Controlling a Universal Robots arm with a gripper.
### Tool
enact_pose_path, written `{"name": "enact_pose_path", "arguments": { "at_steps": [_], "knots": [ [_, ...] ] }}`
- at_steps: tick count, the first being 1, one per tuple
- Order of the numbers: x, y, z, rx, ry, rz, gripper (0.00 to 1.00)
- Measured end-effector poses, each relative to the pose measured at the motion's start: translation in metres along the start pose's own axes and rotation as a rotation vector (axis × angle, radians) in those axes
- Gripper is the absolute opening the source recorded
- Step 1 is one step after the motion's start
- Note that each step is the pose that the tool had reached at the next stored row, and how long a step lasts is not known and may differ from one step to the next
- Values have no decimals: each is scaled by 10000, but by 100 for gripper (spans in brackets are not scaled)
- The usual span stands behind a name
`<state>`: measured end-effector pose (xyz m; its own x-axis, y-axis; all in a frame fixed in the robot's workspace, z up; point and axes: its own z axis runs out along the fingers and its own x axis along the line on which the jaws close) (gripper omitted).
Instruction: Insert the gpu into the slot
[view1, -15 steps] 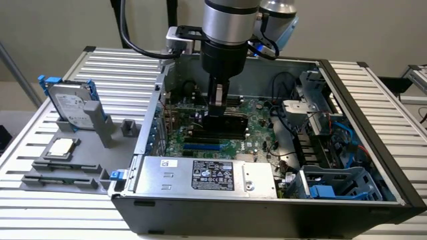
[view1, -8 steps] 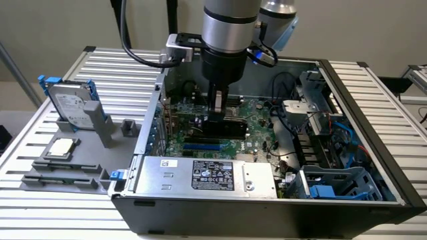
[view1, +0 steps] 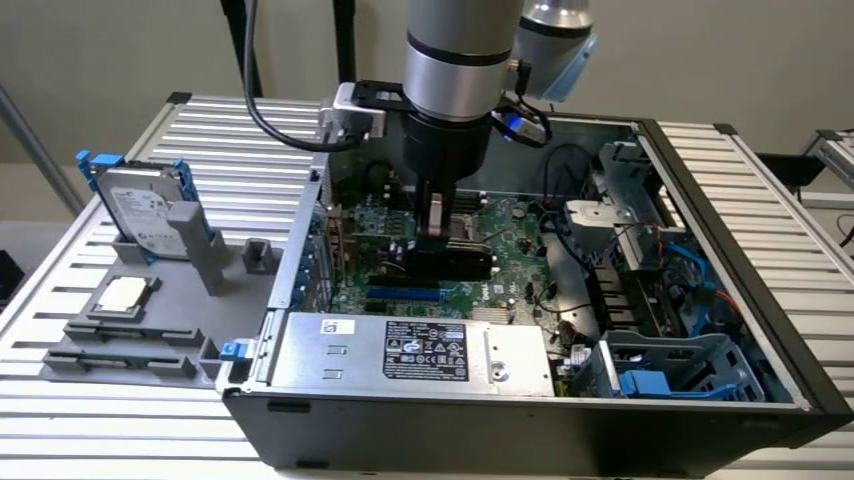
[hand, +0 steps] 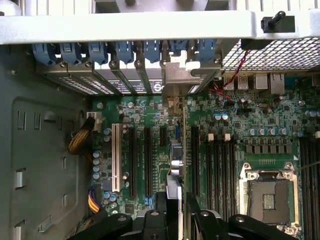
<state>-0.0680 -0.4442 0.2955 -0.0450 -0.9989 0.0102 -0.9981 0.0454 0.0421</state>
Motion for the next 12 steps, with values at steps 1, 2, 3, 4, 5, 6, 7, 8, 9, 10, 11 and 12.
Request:
{"name": "enact_pose_path", "arguments": {
  "at_steps": [1,2,3,4,5,6,7,8,9,10,11,12],
  "knots": [
    [0,1,9,-2,-5,5,26],
    [0,2,18,-3,-9,11,26],
    [0,5,27,-5,-16,25,26],
    [0,10,36,-6,-25,40,26],
    [0,15,43,-10,-33,57,26],
    [0,21,52,-14,-39,79,26],
    [1,25,59,-20,-44,101,26],
    [1,30,66,-27,-50,126,26],
    [1,31,72,-41,-57,153,26],
    [1,33,77,-59,-59,186,26],
    [1,36,82,-75,-61,226,26],
    [1,40,88,-86,-62,273,26]
  ]
}}
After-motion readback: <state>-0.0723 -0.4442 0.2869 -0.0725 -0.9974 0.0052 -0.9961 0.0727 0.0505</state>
